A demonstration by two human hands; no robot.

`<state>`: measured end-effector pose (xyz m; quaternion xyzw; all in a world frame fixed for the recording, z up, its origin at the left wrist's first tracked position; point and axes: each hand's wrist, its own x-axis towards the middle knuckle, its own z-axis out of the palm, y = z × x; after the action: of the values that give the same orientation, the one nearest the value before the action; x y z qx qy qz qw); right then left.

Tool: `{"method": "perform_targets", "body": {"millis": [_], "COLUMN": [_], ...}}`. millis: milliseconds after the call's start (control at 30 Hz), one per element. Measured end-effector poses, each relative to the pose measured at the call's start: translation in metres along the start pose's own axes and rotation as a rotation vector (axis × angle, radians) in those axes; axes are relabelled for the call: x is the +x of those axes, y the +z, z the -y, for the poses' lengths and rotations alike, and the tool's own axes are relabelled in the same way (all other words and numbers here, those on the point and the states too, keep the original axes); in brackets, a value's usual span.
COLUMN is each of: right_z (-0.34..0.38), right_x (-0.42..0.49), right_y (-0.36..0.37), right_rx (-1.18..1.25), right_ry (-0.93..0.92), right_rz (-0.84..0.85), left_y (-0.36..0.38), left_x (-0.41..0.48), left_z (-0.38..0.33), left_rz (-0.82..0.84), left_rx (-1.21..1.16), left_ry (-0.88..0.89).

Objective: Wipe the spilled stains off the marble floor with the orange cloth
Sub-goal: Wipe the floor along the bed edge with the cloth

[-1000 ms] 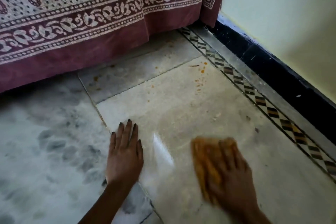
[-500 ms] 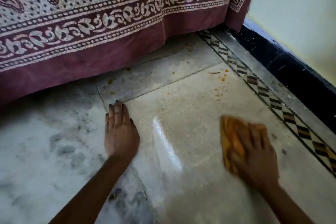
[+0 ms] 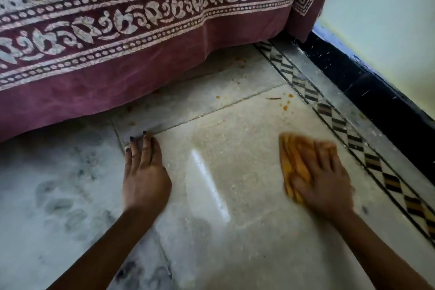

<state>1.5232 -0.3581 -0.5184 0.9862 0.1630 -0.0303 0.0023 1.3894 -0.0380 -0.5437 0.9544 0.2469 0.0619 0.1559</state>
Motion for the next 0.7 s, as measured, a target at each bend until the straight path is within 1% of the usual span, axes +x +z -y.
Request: {"method": "perform_targets", "body": {"millis": [33, 67, 100, 167, 233, 267, 333, 367, 400, 467, 533, 567, 600, 633, 700], "right_z": [0.02, 0.047, 0.076, 0.13, 0.147, 0.132, 0.075, 0.043, 0.013, -0.019, -0.002, 0.021, 0.053, 0.086, 0.138], "right_x": [0.033, 0.062, 0.085, 0.094, 0.058, 0.033, -0.009, -0.017, -0.011, 0.039, 0.116, 0.151, 0.182, 0.198, 0.187], "right_y": [-0.005, -0.01, -0.011, -0.007, 0.001, 0.004, 0.012, 0.011, 0.008, 0.002, -0.002, -0.005, -0.008, -0.008, -0.006], "right_rx": [0.012, 0.023, 0.033, 0.069, 0.09, 0.096, 0.071, 0.035, -0.005, -0.042, -0.015, 0.007, 0.024, 0.019, 0.031], "right_ry": [0.108, 0.148, 0.124, -0.05, -0.299, -0.412, -0.547, -0.549, -0.484, -0.227, 0.055, 0.13, 0.128, 0.068, -0.183], "right_rz": [-0.015, 0.001, 0.018, 0.011, 0.005, -0.008, -0.028, -0.023, -0.024, 0.005, -0.004, -0.014, 0.002, 0.001, 0.0], "left_y": [-0.001, -0.003, -0.003, 0.001, 0.004, 0.007, 0.011, 0.014, 0.018, 0.024, 0.027, 0.027, 0.026, 0.026, 0.025], "left_x": [0.002, 0.005, 0.011, 0.028, 0.047, 0.058, 0.069, 0.071, 0.071, 0.069, 0.071, 0.071, 0.074, 0.075, 0.077], "left_z": [-0.001, -0.005, -0.012, -0.026, -0.038, -0.043, -0.044, -0.043, -0.043, -0.041, -0.041, -0.041, -0.04, -0.04, -0.04], "left_rz": [0.004, 0.007, 0.007, -0.022, -0.083, -0.079, -0.062, -0.067, -0.077, -0.095, -0.107, -0.103, -0.101, -0.098, -0.099], "left_rx": [0.001, 0.007, 0.013, -0.003, -0.044, -0.049, -0.053, -0.062, -0.068, -0.069, -0.068, -0.073, -0.078, -0.085, -0.093], "left_ry": [0.013, 0.029, 0.057, 0.112, 0.13, 0.135, 0.11, 0.087, 0.067, 0.057, 0.062, 0.055, 0.043, 0.038, 0.025]}}
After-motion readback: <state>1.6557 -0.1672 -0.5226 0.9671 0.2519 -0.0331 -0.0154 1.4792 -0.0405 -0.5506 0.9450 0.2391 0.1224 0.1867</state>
